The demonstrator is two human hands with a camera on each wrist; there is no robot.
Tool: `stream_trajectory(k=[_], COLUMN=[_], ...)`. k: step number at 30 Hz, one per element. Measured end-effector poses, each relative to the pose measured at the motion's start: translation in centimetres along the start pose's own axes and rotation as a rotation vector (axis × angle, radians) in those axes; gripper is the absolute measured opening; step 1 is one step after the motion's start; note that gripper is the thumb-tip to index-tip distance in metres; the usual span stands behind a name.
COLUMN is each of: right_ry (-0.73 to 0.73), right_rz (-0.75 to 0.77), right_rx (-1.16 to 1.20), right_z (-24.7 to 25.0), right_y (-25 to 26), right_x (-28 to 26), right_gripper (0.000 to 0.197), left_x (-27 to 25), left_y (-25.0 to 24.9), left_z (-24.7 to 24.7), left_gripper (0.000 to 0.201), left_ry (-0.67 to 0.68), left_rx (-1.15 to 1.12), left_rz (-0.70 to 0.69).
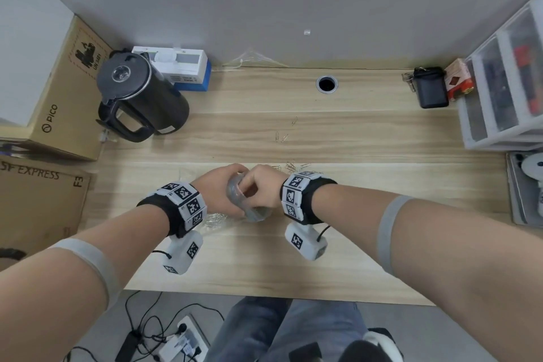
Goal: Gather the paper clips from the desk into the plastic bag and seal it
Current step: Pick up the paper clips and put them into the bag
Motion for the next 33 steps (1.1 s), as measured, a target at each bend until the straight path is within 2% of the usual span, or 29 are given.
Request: stream_trajectory(k=[2, 4, 6, 8, 10, 12, 14, 16, 19, 24, 27, 29, 33], right_ry=[-0.024, -0.074, -0.162, -0.249, -0.238, -0.141, -0.083, -0.101, -0.17, -0.206, -0.227, -0.224, -0.19], right_rz=[-0.04, -0.067, -0.084, -0.131, -0.234, -0.344, -0.39, -0.39, -0.337, -0.254, -0.237, -0.231, -0.234], right_rx=[0.104, 0.204, 0.179, 0.043, -0.257, -0.498, -0.589, -0.577, -0.492, -0.367, -0.337, -0.327, -0.374], right_z=[0.7, 1.9, 3.4, 5.1, 6.3, 6.5, 6.1, 5.4, 4.5, 3.6, 3.3, 3.1, 2.4], right_y=[-1.0, -1.8, -2.3, -3.4, -5.3, -7.4, -8.7, -9.4, -9.4, -8.8, -8.6, -8.2, -7.6], right_x=[-0.2, -0.5, -0.9, -1.4, -1.9, -2.6, -3.2, -3.2, -2.7, -1.6, -1.3, -1.2, -1.2], right_gripper=[0.019, 0.017, 0.015, 0.021, 0.054, 0.096, 0.115, 0.119, 0.112, 0.071, 0.057, 0.063, 0.105], left_x=[-0.3, -0.5, -0.8, -0.9, -1.0, -1.0, -1.0, -1.0, -0.9, -0.4, -0.3, -0.2, -0.2], left_y=[0.4, 0.7, 0.8, 0.9, 1.3, 1.6, 1.8, 2.0, 2.2, 2.2, 2.2, 2.2, 2.3], left_z=[0.1, 0.2, 0.3, 0.4, 0.5, 0.6, 0.7, 0.6, 0.5, 0.5, 0.6, 0.7, 0.7], left_gripper=[0.087, 0.088, 0.091, 0.091, 0.087, 0.083, 0.081, 0.081, 0.083, 0.083, 0.081, 0.081, 0.081], left_ry=[-0.025, -0.039, -0.045, -0.045, -0.05, -0.054, -0.055, -0.053, -0.045, -0.06, -0.062, -0.056, -0.055], left_rx=[-0.008, -0.015, -0.019, -0.024, -0.027, -0.024, -0.022, -0.021, -0.033, -0.006, 0.003, -0.002, -0.002], left_rz=[0.002, 0.005, 0.009, 0.013, 0.021, 0.027, 0.035, 0.04, 0.049, 0.037, 0.039, 0.041, 0.041])
Point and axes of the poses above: each hand's wrist, its own x-axis towards the middle knuckle, its own z-axis out of the back of the hand, y = z × x, the point moved 4 cm from there along x, towards the middle knuckle, and after that the axes turned 1 degree about -z, right-handed, at the moved point
